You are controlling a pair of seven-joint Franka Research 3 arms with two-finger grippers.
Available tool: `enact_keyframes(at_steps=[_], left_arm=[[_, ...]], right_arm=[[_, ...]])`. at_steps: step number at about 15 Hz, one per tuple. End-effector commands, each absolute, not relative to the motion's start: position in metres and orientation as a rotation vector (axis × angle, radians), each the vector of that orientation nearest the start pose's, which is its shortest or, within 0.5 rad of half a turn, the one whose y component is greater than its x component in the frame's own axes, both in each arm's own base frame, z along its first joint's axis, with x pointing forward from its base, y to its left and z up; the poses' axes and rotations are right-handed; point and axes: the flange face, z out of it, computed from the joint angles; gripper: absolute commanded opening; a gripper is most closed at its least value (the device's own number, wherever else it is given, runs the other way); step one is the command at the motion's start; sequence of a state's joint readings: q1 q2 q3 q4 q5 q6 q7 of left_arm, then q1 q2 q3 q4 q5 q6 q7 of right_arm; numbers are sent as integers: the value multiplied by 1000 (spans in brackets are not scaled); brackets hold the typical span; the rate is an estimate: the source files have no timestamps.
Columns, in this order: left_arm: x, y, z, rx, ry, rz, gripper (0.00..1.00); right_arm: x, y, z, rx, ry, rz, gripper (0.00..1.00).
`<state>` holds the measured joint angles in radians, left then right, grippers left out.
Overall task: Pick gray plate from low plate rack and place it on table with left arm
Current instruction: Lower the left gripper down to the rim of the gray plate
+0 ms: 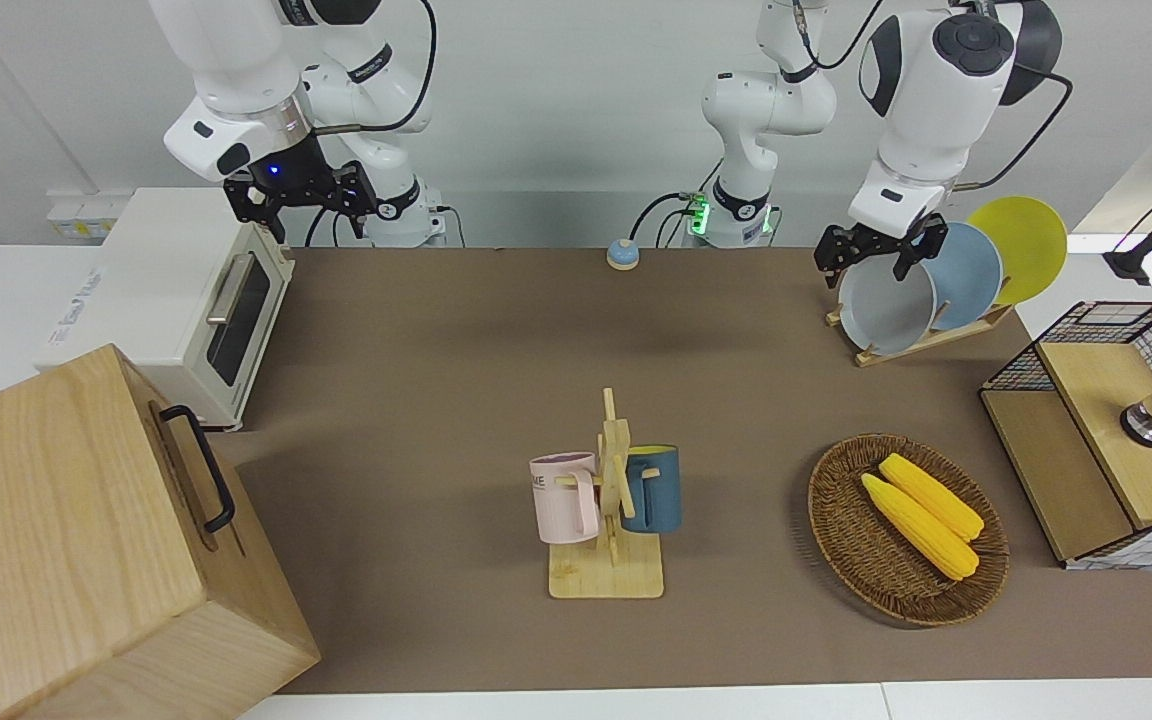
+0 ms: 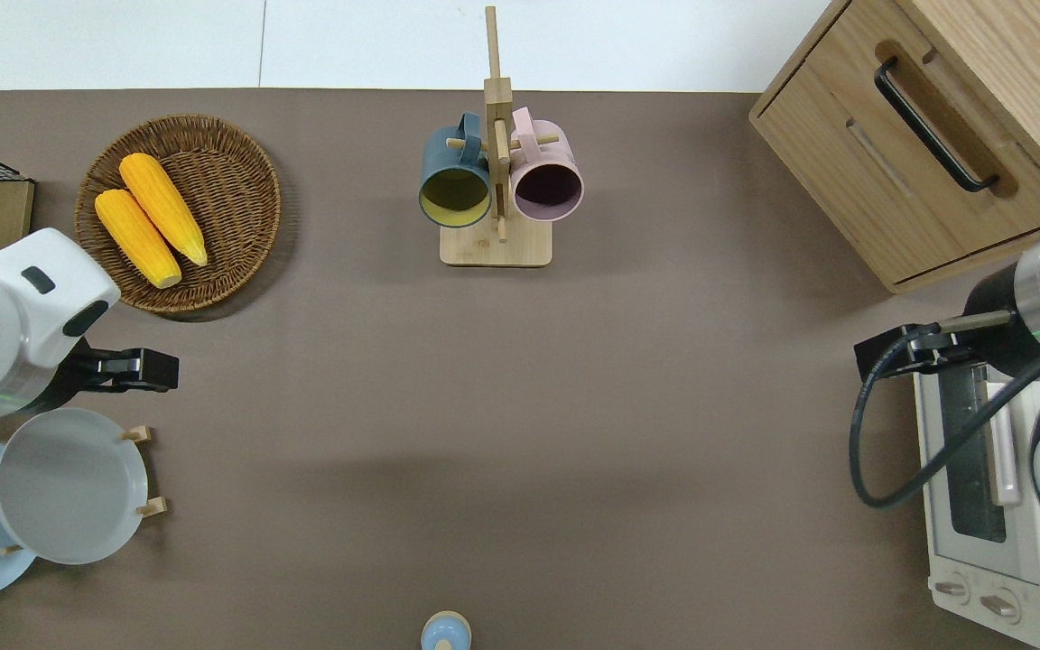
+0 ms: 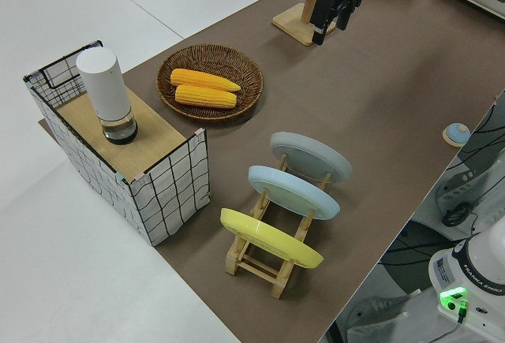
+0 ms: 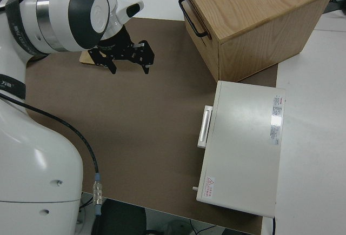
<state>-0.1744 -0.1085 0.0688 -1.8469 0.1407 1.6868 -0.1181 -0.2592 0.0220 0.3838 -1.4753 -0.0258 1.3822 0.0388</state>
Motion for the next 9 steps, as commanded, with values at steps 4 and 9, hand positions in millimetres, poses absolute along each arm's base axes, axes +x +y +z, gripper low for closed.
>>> enact_keyframes(at_steps=[4, 9], left_arm=[[473, 8, 565, -2699, 39, 48, 993], [464, 57, 554, -2582, -40, 97, 995]], right_arm=[[536, 60, 646, -3169, -108, 181, 983], [536, 59, 646, -3169, -105, 179, 983]])
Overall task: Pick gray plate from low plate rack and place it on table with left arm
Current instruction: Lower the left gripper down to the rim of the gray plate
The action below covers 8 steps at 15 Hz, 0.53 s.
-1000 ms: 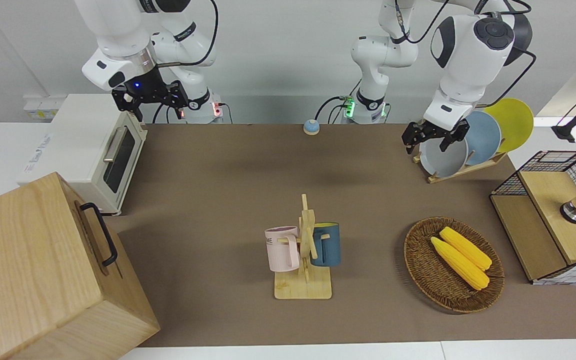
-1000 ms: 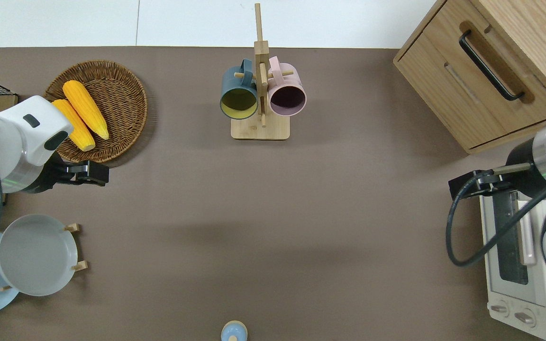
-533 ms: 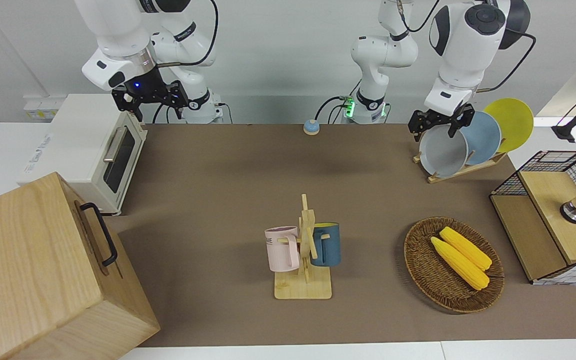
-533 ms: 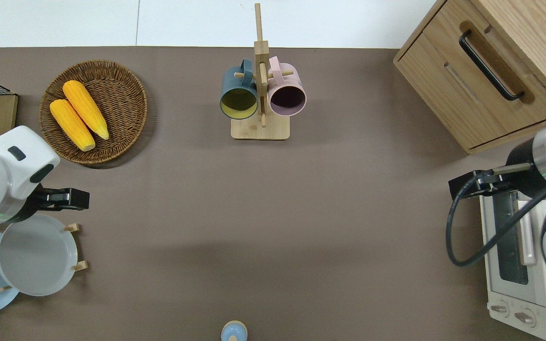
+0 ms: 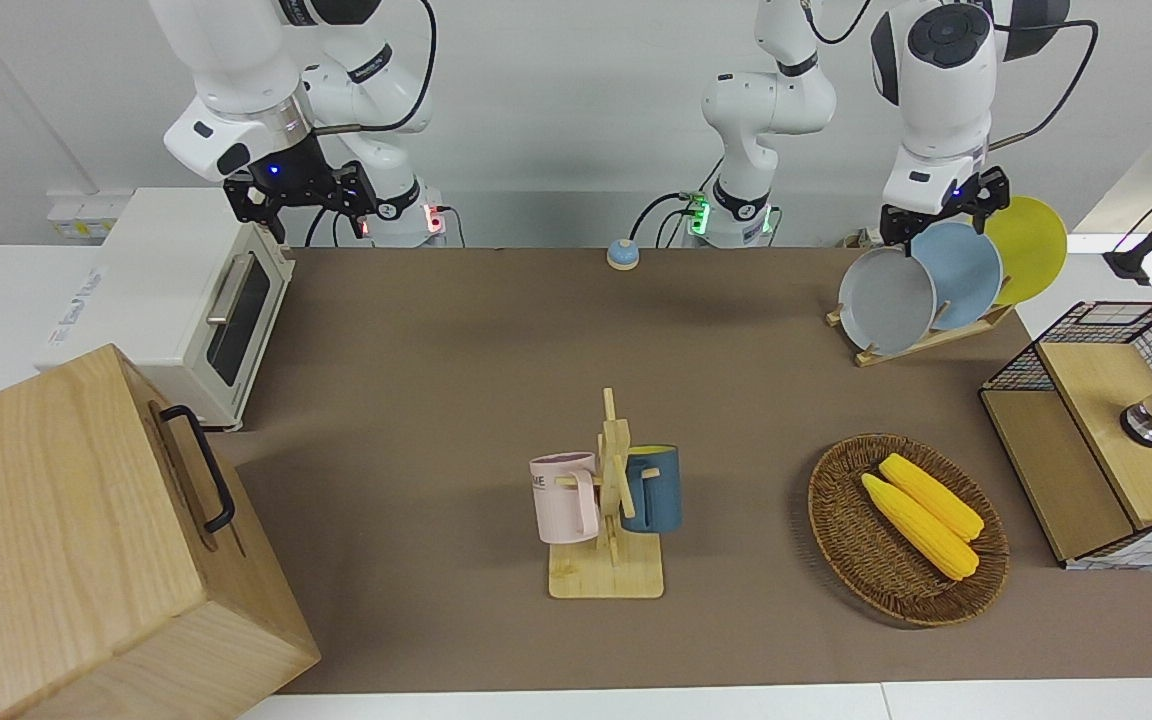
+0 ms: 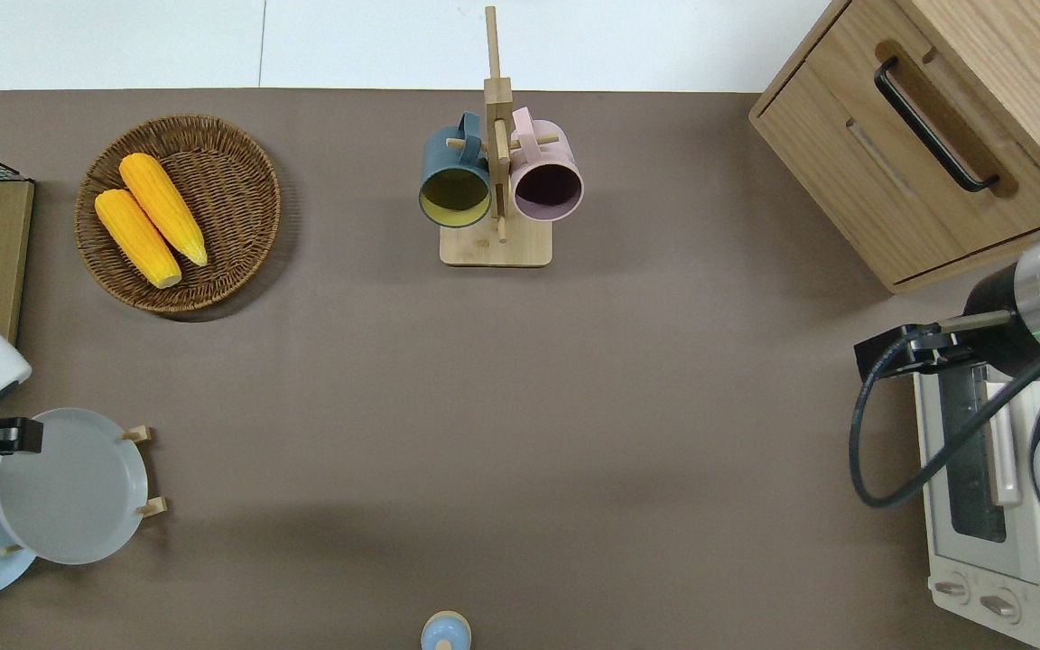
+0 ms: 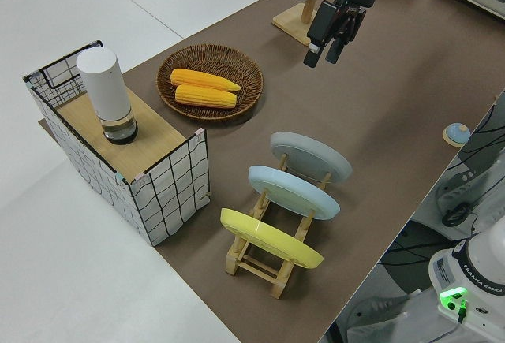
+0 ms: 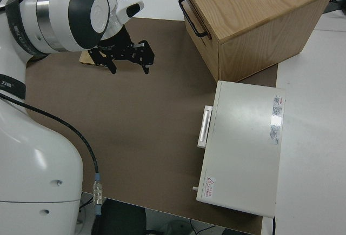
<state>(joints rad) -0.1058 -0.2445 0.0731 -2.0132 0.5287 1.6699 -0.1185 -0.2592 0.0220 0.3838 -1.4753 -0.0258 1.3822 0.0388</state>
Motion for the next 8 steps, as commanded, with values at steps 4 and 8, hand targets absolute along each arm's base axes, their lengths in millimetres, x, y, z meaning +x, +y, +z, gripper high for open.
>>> enact_keyframes(at_steps=[4, 8], left_arm=[[457, 83, 530, -2570, -159, 139, 993], [449, 94, 497, -2667, -216, 183, 995]], right_arm=[[536, 59, 645, -3167, -106, 181, 983], [536, 59, 646, -3167, -106, 179, 983]])
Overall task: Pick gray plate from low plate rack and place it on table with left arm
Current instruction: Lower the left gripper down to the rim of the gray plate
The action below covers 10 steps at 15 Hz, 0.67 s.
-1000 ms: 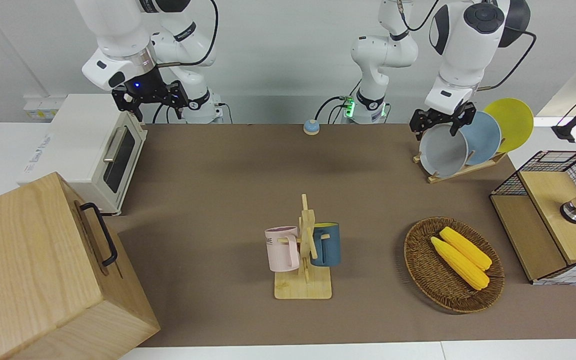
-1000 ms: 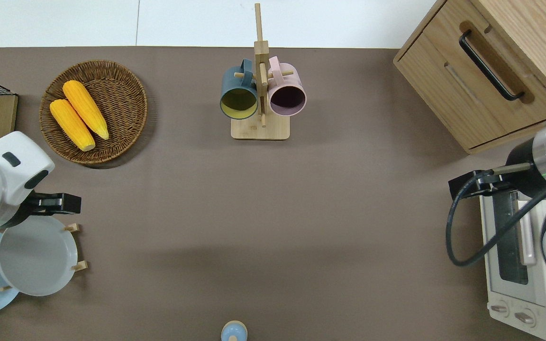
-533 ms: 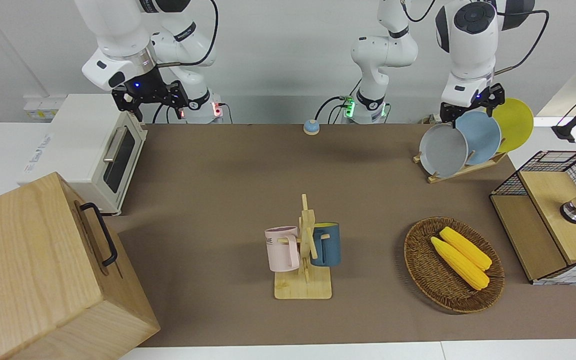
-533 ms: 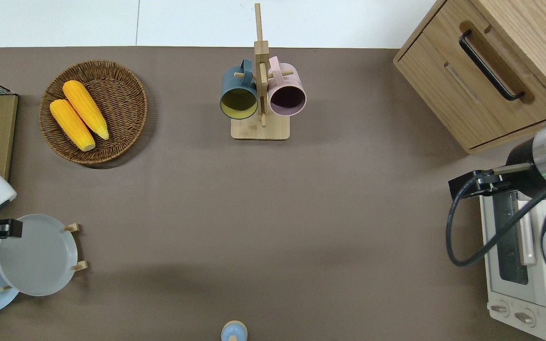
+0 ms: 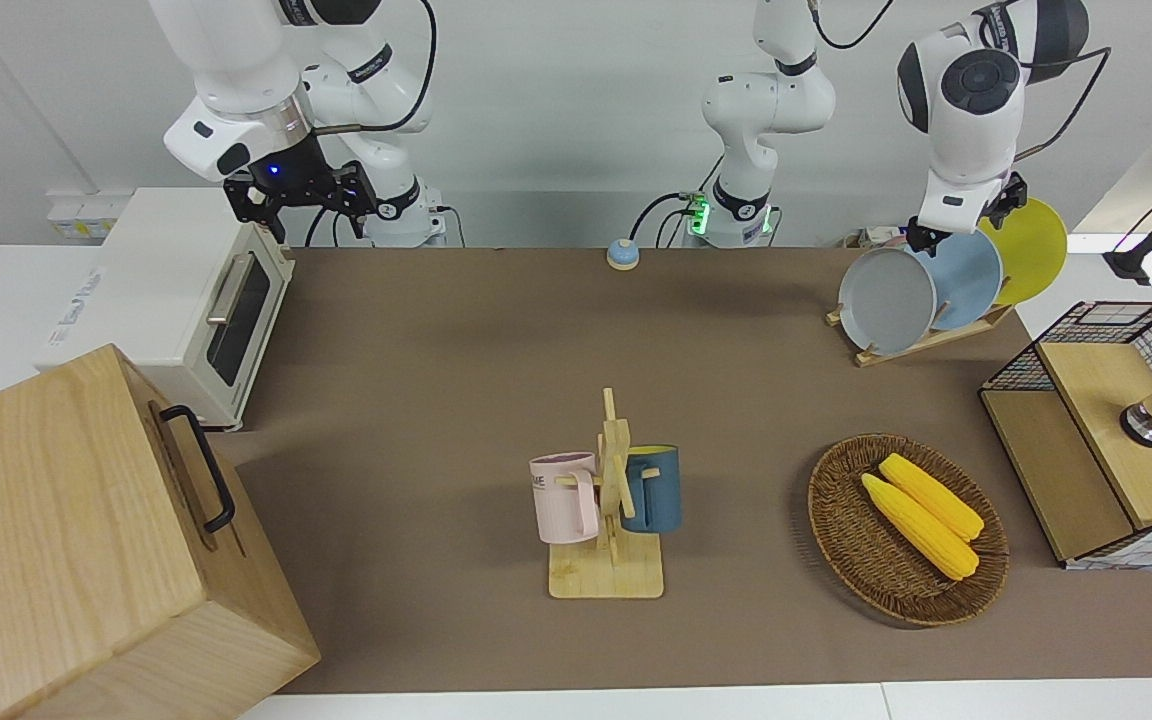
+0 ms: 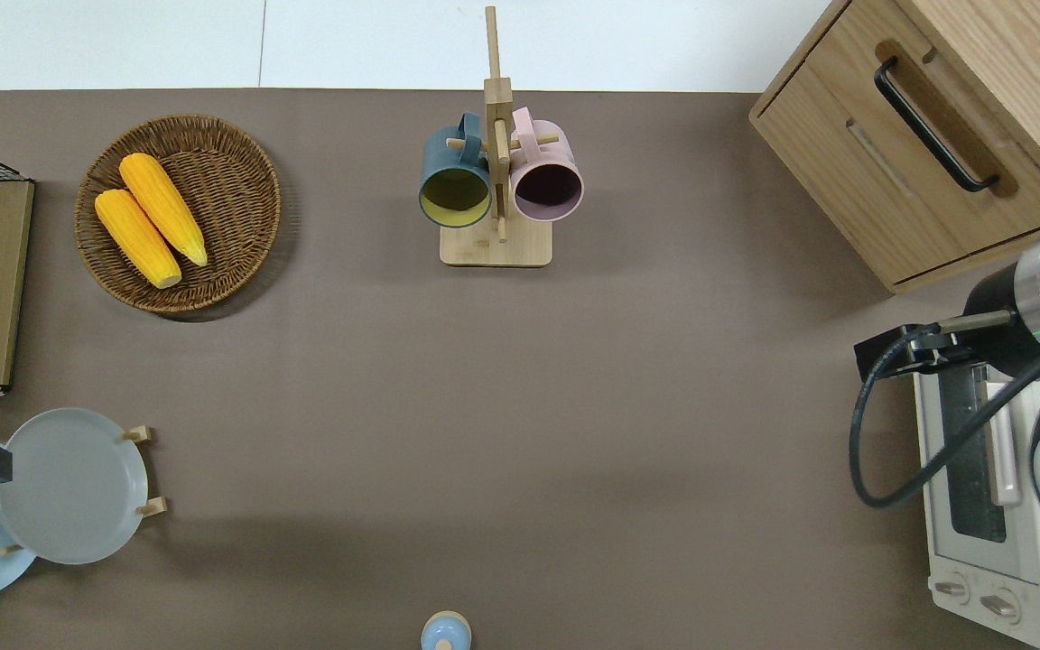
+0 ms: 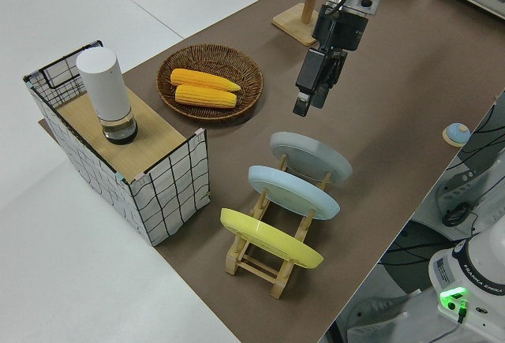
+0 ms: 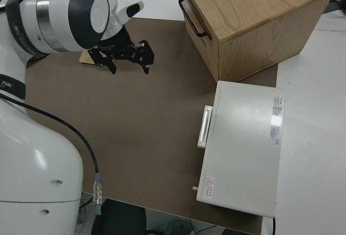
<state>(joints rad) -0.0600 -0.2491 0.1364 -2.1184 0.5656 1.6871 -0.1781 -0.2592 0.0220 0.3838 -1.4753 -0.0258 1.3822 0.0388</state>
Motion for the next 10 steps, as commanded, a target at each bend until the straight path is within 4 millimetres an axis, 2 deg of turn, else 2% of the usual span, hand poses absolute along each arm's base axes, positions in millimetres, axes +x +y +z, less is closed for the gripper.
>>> enact_keyframes(at_steps=[1, 5, 10], left_arm=[[448, 94, 492, -2707, -239, 191, 993], [447, 99, 473, -2785, -275, 159, 995], [442, 114, 451, -2812, -307, 145, 993]], right_arm=[[536, 60, 646, -3167, -108, 181, 983], [536, 60, 646, -3169, -108, 178, 983], [536, 59, 646, -3169, -105, 179, 983]])
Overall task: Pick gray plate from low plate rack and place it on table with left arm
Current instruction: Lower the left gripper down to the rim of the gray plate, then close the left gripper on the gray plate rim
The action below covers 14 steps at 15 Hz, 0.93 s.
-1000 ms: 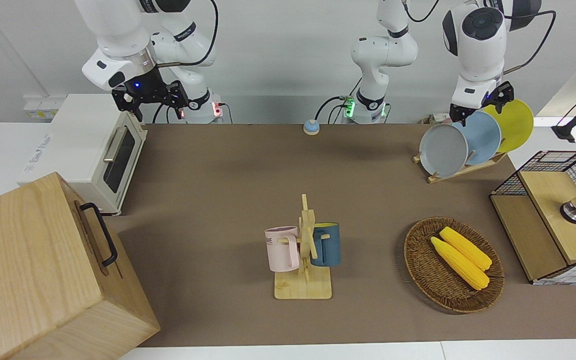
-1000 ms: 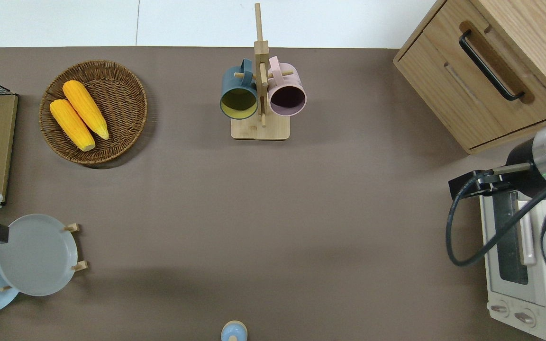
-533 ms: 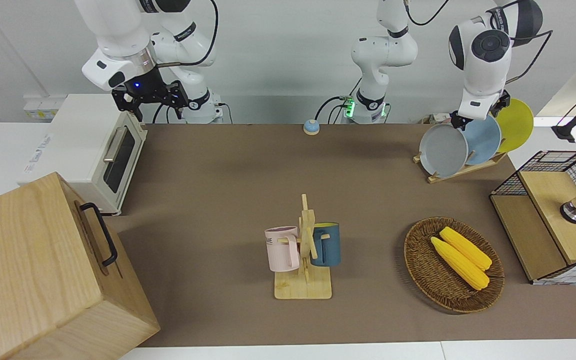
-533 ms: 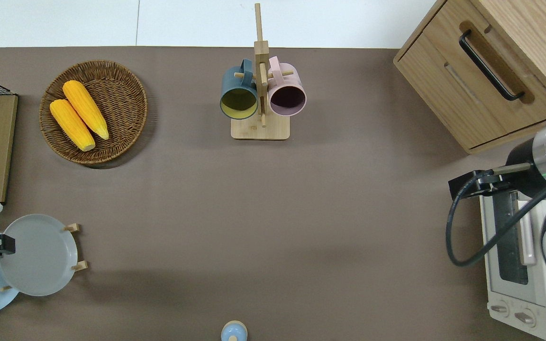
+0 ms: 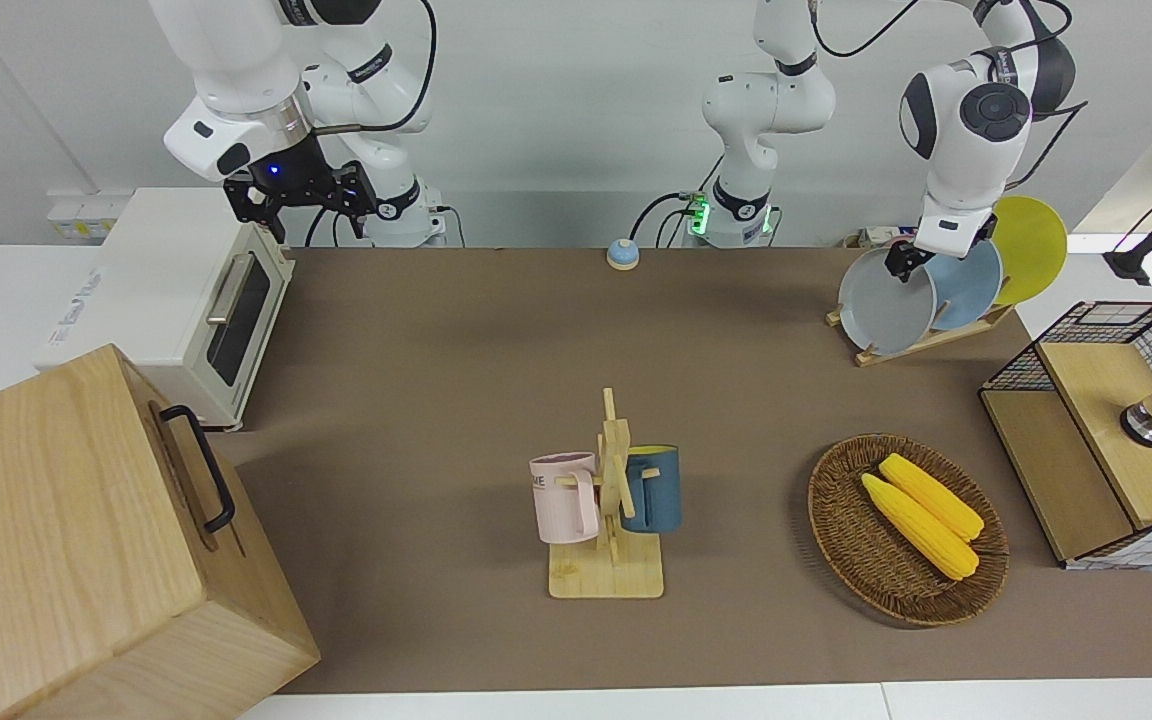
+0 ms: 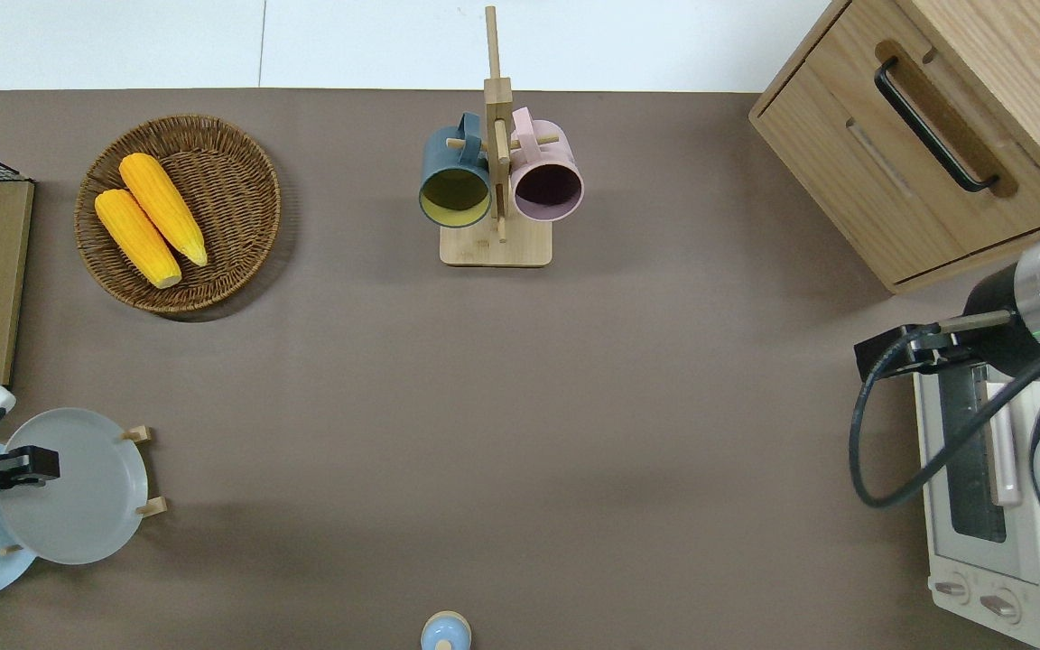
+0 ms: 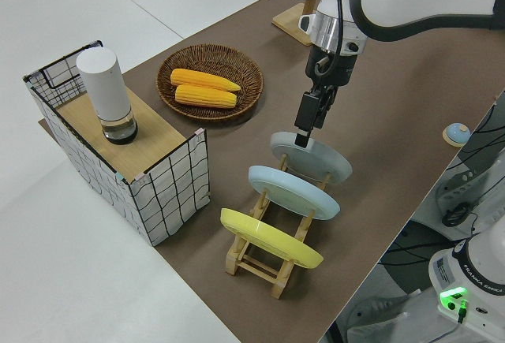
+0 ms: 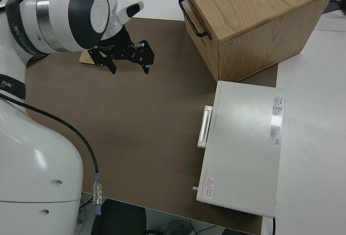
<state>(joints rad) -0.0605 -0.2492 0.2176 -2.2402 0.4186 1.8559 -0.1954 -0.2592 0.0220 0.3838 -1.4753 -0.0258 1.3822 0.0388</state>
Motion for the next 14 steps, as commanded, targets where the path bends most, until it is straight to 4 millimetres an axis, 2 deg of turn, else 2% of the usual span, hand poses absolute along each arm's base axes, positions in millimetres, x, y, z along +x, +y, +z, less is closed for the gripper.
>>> enact_keyframes(at_steps=[1, 5, 7, 8, 10, 12, 13, 14], left_arm=[[440, 117, 446, -2817, -314, 143, 993], [439, 114, 437, -2878, -350, 154, 985], [439, 111, 433, -2917, -375, 167, 939], [438, 111, 432, -2925, -377, 174, 744], [439, 111, 427, -2922, -373, 187, 519], [440, 112, 425, -2922, -374, 183, 398], [440, 113, 425, -2922, -374, 183, 380], [440, 113, 425, -2922, -377, 183, 281]], right_arm=[[536, 60, 646, -3169, -108, 178, 983], [536, 60, 646, -3169, -108, 178, 983], [536, 60, 646, -3169, -108, 178, 983], [536, 60, 646, -3167, -108, 179, 983], [536, 59, 646, -3167, -105, 181, 983], [536, 60, 646, -3167, -108, 179, 983], [536, 59, 646, -3169, -105, 179, 983], [536, 60, 646, -3169, -108, 178, 983]])
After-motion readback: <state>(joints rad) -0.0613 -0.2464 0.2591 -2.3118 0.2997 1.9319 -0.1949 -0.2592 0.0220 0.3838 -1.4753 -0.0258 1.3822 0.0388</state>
